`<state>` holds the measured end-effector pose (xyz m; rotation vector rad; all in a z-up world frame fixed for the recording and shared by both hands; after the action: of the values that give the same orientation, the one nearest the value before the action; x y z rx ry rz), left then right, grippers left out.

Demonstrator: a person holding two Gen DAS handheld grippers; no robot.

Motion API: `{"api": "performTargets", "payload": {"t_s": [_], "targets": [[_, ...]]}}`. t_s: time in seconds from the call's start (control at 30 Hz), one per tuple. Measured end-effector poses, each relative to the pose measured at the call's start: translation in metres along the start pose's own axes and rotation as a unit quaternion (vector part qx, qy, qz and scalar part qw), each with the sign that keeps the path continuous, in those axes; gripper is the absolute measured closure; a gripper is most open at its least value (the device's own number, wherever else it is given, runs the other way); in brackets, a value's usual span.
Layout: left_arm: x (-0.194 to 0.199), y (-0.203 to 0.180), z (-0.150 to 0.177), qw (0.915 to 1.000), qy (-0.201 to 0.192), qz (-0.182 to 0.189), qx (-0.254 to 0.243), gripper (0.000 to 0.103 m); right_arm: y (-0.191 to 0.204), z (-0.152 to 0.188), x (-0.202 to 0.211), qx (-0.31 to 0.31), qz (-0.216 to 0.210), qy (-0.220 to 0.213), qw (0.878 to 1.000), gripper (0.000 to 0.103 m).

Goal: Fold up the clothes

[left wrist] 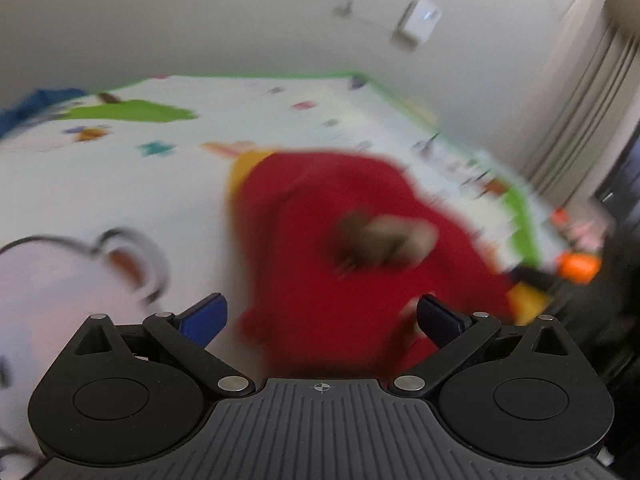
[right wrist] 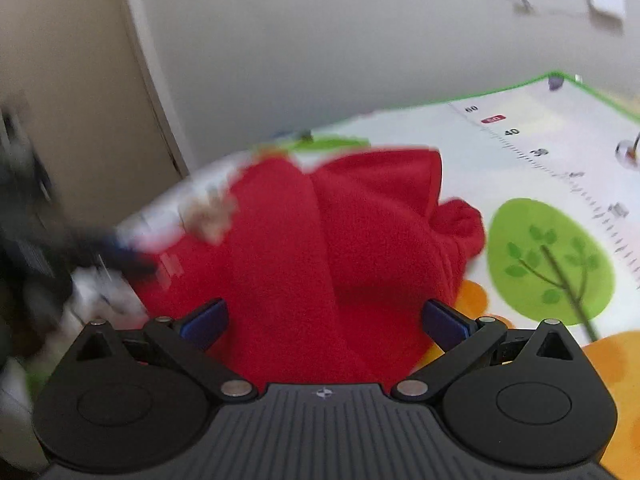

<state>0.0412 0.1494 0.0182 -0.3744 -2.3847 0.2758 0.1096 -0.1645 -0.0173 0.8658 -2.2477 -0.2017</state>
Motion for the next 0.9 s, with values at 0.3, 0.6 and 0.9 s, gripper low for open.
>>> {"api": "performTargets", "payload": {"t_s": [0.3, 0.6, 0.9], "targets": [[-0.014, 0.018, 0.014, 0.9994, 0.013, 0.005, 0.033, 0.000, -0.015, 0.011, -0.032, -0.040, 0.045, 0.037, 0.997, 0.000], [-0.008, 0.023, 0.051, 0.9806, 0.037, 0.119, 0.152, 0.000, -0.032, 0.005, -0.038, -0.119, -0.017, 0.074, 0.990, 0.000], [-0.016, -0.003, 0.058, 0.9818, 0.044, 0.131, 0.130, 0.000, -0.046, 0.001, -0.053, -0.160, -0.078, 0.105, 0.978, 0.000]]}}
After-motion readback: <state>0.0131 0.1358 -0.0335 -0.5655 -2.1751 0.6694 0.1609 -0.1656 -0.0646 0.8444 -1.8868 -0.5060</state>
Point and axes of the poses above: each gripper's, at about its wrist camera, not at the fingertips, and x roughly against the way its jaws point, y to its left, z to its underside, the point moved 4 cm from there along -x, roughly the way its jaws point, and after that the axes turned 6 degrees about -x, right-handed, at the moved point
